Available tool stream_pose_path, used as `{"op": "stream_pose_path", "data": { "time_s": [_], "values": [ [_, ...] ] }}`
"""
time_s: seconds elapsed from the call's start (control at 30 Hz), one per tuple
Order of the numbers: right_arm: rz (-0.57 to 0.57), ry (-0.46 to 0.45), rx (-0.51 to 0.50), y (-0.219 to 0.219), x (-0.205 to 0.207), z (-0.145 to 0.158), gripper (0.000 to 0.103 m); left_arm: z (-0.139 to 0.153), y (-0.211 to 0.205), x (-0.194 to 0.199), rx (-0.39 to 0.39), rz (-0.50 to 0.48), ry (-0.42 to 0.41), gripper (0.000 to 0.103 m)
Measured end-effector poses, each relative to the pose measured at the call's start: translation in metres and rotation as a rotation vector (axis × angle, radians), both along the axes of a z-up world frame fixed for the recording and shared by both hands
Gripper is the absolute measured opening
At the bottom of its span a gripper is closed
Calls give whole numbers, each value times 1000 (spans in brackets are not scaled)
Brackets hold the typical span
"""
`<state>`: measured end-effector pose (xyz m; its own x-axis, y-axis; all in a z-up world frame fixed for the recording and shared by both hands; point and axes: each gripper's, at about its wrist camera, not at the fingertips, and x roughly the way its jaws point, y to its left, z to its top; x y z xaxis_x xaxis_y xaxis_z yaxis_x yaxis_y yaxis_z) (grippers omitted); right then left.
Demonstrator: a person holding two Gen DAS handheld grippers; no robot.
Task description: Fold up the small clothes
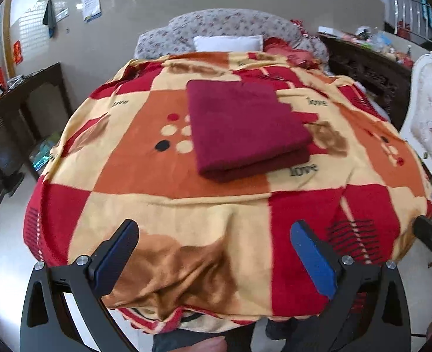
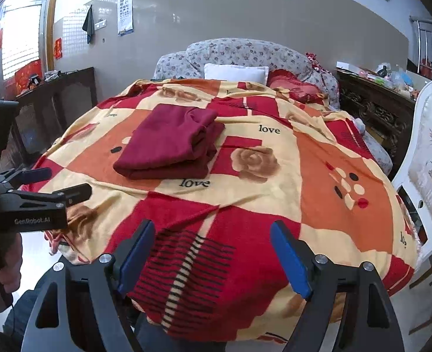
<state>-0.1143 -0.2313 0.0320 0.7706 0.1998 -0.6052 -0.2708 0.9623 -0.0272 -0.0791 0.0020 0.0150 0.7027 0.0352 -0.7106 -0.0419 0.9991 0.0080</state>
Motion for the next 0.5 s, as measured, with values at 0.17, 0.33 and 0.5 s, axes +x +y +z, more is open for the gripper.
{"op": "stream_pose_path", "data": {
  "time_s": [0.17, 0.33, 0.5],
  "values": [
    [-8, 13, 2, -3, 5, -2, 85, -1, 5, 2, -6, 5, 10, 103],
    [-6, 14, 0, -3, 7, -1, 85, -6, 11, 5, -26, 3, 20, 103],
    [0, 19, 2, -3, 10, -1, 85, -6, 16, 2, -40, 9, 11, 103]
  ]
}}
